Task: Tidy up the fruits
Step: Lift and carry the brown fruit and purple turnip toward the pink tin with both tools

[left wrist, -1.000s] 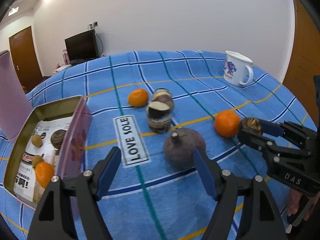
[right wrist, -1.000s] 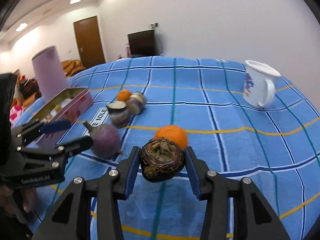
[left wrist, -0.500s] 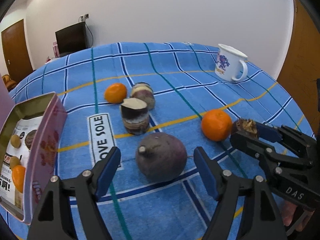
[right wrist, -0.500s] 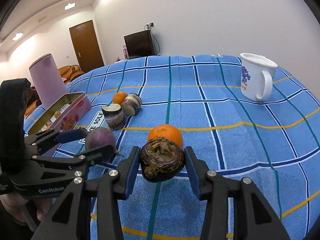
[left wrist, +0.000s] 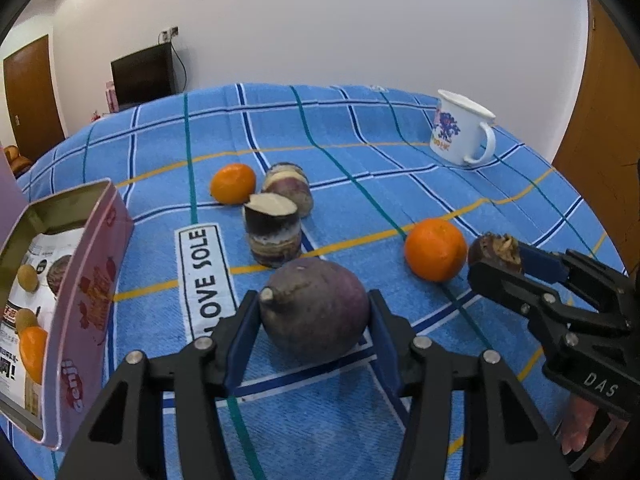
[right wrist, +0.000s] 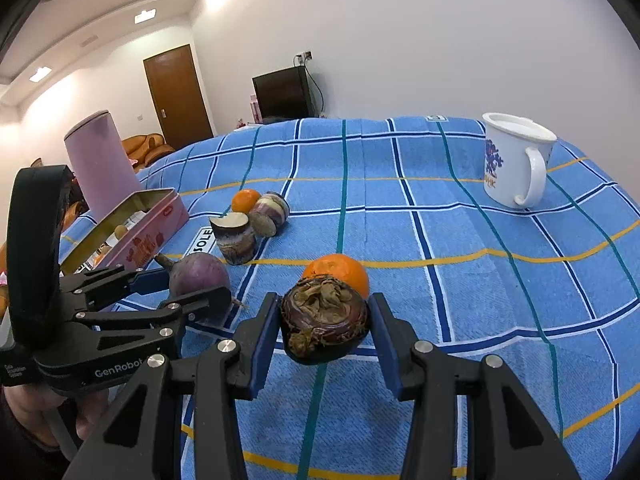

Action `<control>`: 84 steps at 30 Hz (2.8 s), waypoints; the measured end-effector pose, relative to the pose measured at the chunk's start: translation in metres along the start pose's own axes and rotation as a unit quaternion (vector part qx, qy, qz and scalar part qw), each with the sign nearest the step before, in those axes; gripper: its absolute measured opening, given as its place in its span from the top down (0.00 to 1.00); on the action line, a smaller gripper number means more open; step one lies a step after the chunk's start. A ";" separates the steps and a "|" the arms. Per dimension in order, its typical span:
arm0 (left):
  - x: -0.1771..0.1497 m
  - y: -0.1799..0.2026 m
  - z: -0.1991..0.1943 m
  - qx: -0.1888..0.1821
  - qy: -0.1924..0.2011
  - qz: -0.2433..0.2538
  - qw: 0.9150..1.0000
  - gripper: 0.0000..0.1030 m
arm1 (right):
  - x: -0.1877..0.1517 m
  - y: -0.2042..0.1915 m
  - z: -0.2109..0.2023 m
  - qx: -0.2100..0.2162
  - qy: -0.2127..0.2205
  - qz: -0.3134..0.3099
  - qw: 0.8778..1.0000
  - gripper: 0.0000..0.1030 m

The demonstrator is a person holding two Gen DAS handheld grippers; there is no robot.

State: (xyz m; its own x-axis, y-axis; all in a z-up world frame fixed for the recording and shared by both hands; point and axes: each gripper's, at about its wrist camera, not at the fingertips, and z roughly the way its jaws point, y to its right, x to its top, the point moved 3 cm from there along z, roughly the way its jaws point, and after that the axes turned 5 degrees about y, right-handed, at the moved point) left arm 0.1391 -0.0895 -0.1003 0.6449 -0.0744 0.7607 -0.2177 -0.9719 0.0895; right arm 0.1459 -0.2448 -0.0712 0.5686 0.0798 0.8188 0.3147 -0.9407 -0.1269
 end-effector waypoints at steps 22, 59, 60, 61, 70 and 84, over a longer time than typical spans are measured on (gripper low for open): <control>0.005 0.002 -0.025 0.024 0.068 0.012 0.997 0.47 | 0.002 -0.007 -0.015 0.006 0.041 -0.018 0.999 0.55; 0.003 0.006 -0.044 0.039 0.125 0.022 0.991 0.47 | 0.003 -0.011 -0.033 0.013 0.089 -0.030 0.996 0.55; 0.003 0.005 -0.045 0.039 0.126 0.021 0.991 0.47 | 0.003 -0.011 -0.033 0.013 0.089 -0.031 0.995 0.55; 0.003 0.005 -0.045 0.040 0.127 0.021 0.991 0.47 | 0.003 -0.011 -0.034 0.012 0.089 -0.031 0.995 0.55; 0.002 0.004 -0.047 0.042 0.135 0.020 0.990 0.47 | 0.003 -0.012 -0.037 0.013 0.095 -0.032 0.995 0.55; 0.002 0.005 -0.053 0.050 0.151 0.023 0.987 0.47 | 0.002 -0.014 -0.042 0.011 0.108 -0.036 0.993 0.55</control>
State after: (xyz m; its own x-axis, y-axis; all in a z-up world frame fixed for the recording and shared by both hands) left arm 0.1005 -0.0831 -0.0642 0.3847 -0.0630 0.9209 -0.1577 -0.9875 -0.0017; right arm 0.1111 -0.2457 -0.0442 0.3681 0.0722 0.9270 0.3674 -0.9271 -0.0737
